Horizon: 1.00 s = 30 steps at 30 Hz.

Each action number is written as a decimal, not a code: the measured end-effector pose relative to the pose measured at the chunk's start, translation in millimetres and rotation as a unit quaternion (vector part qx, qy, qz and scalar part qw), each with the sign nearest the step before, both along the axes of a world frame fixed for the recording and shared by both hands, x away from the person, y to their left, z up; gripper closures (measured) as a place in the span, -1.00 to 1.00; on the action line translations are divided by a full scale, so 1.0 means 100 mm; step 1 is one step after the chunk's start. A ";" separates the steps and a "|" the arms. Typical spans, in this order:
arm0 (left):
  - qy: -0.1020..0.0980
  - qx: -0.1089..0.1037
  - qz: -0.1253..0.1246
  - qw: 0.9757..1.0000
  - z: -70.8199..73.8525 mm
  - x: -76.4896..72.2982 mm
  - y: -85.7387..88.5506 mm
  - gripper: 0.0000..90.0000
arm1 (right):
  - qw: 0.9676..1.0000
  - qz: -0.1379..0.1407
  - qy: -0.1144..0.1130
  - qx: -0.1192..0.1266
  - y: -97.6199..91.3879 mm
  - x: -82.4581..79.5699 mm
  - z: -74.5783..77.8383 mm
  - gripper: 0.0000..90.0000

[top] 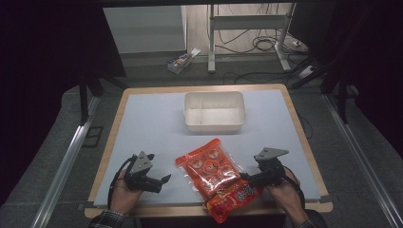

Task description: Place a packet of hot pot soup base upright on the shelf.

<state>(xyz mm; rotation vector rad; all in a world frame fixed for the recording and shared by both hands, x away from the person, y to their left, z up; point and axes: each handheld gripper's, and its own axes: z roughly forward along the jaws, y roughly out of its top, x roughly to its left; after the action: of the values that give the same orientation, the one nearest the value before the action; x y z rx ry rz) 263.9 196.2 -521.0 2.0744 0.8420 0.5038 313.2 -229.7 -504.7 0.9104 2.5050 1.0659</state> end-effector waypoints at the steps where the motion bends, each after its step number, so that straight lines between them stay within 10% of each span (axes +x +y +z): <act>1: 0.000 0.000 0.000 1.000 0.00 0.00 0.00 -0.92 | 1.000 0.000 0.000 0.000 0.00 0.00 0.00 -0.77; 12: -0.002 0.004 -0.007 1.000 -0.01 0.00 -0.02 -0.93 | 1.000 -0.008 0.005 0.027 -0.01 0.02 0.03 -0.91; 30: -0.009 0.009 -0.010 1.000 -0.01 -0.01 -0.03 -0.93 | 1.000 0.000 -0.012 0.000 0.06 0.01 0.04 -1.00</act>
<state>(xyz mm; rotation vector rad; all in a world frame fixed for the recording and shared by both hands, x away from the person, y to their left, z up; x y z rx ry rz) 263.3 193.3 -521.5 2.0887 0.8075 0.5206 313.7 -223.3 -500.7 0.8924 2.4858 1.0694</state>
